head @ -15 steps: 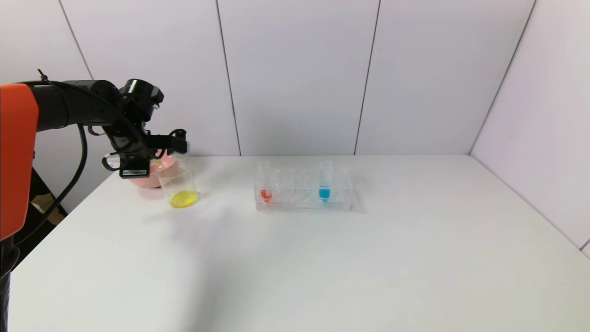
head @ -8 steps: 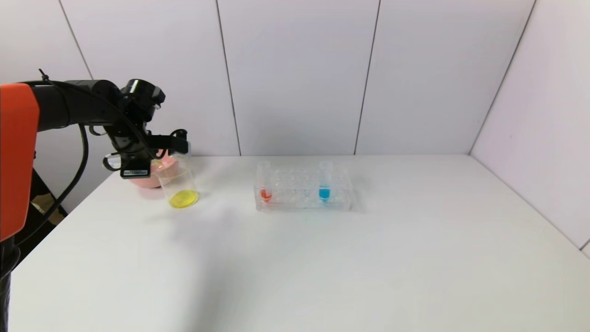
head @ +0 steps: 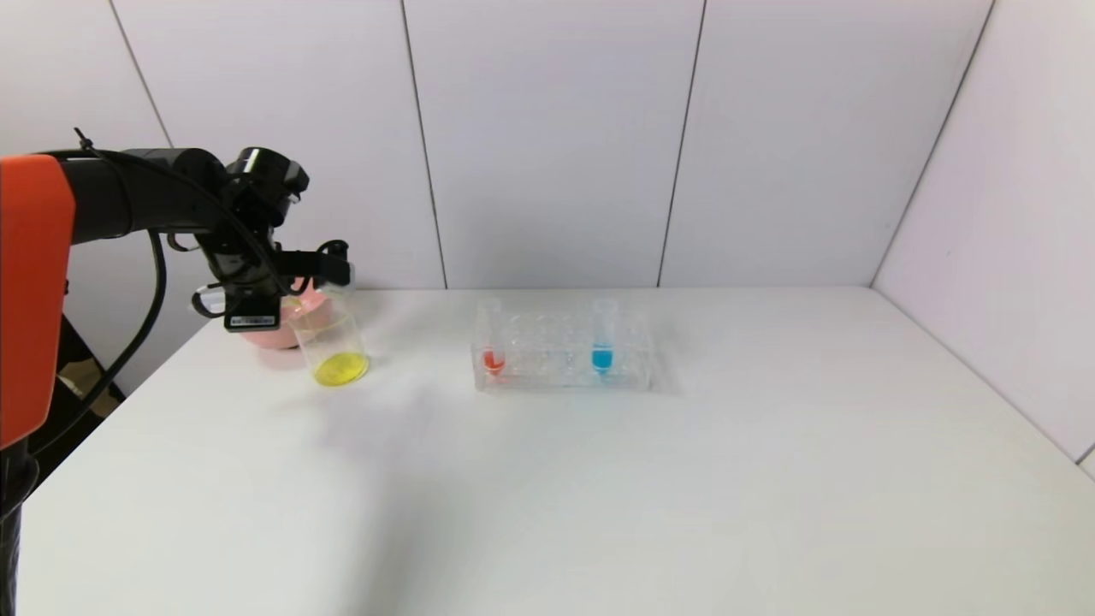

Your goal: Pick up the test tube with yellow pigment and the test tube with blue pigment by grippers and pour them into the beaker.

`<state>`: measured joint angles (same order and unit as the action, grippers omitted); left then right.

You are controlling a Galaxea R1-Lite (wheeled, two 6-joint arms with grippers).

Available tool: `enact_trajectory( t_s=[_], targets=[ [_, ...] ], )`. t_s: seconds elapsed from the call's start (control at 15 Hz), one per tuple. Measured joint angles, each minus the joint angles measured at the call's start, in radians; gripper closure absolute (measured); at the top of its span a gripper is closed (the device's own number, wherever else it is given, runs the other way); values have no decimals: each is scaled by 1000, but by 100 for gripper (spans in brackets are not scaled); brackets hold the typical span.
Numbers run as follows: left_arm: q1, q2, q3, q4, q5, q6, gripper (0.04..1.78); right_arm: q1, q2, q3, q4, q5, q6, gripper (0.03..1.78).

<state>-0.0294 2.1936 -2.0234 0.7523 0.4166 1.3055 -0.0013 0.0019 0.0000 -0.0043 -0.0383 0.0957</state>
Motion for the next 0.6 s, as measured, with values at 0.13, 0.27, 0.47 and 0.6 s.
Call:
enact_trajectory(
  t_s=[0.13,0.27,0.47,0.6],
  targets=[
    [-3,0,0,0,12,-1,128,0,0,0,0,0,0,10],
    [-4,1,0,0,13,-1,128,0,0,0,0,0,0,10],
    [-6,2,0,4,15,-8,128,0,0,0,0,0,0,10],
    [-7,3,0,4,18,-9,128,0,0,0,0,0,0,10]
  ],
)
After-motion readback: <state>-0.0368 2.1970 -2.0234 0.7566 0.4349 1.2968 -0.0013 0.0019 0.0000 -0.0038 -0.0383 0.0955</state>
